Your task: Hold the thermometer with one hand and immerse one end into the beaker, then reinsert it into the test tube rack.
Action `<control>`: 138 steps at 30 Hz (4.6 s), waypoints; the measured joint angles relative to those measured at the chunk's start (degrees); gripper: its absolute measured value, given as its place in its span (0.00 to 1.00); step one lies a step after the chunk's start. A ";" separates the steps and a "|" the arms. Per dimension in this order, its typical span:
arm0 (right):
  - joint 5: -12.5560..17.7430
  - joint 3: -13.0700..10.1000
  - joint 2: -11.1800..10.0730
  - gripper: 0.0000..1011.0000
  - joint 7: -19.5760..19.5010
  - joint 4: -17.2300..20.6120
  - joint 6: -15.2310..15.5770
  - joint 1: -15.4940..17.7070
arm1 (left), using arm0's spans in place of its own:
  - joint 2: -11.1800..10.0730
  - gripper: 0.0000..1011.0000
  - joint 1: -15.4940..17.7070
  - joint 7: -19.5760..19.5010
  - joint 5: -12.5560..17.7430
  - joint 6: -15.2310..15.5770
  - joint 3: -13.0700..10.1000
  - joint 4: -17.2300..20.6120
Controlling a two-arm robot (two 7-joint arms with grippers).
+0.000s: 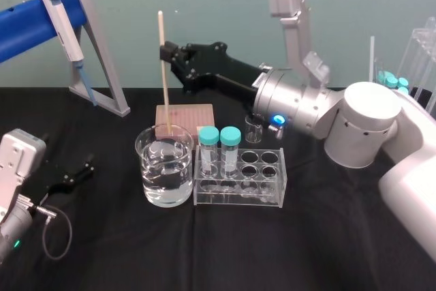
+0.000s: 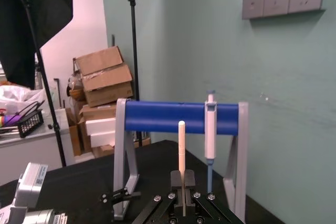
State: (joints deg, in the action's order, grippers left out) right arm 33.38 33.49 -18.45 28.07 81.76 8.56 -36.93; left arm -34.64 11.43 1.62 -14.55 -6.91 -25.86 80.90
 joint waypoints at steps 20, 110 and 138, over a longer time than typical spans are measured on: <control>-2.48 1.89 5.62 0.03 3.99 -12.96 -6.09 -1.43 | 0.00 0.99 0.00 0.00 0.00 0.00 0.00 0.00; -6.82 0.22 7.76 0.03 3.82 -17.51 -5.87 0.03 | 0.00 0.99 0.00 0.00 0.00 0.00 0.00 0.00; -6.82 0.22 7.76 0.03 3.81 -17.51 -5.87 0.03 | 0.00 0.99 0.00 0.00 0.00 0.00 0.00 0.00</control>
State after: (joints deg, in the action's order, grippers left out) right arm 26.56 33.71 -10.69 31.88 64.25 2.69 -36.90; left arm -34.65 11.43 1.62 -14.55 -6.91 -25.86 80.90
